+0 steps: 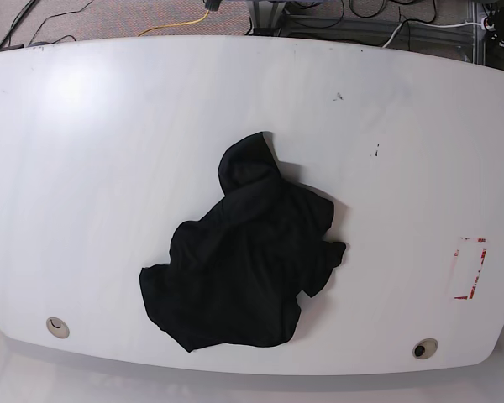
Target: Layout the t-shirt on the table in an organized manner, then fold the t-shirt properly
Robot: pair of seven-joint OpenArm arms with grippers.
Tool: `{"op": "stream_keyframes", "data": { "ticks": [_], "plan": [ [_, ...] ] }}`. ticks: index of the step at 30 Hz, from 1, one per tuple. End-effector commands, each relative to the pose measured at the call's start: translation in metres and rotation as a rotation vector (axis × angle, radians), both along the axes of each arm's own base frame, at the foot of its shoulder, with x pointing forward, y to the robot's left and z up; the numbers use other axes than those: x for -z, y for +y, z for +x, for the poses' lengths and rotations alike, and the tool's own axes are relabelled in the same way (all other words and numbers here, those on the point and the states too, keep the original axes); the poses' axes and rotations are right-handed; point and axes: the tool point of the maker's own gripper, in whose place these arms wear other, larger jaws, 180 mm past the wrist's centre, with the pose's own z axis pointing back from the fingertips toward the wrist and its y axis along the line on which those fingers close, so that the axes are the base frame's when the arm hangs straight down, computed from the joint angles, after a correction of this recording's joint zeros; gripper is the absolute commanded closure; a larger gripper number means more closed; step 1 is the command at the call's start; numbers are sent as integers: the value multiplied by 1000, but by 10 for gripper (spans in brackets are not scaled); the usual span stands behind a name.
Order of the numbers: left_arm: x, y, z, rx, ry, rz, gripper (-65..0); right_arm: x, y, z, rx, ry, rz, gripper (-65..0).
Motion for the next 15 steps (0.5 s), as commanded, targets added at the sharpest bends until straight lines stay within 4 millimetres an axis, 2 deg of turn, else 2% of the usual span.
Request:
{"op": "stream_keyframes", "data": {
  "ticks": [1,15],
  "plan": [
    [-12,6,7,9,-35,2,-24,-7,-1,-3,16,-1,-2,-2],
    [-26,17,57,28,-175,-44,-26,-13,-2,4,19,-50,-4,-2]
  ]
}}
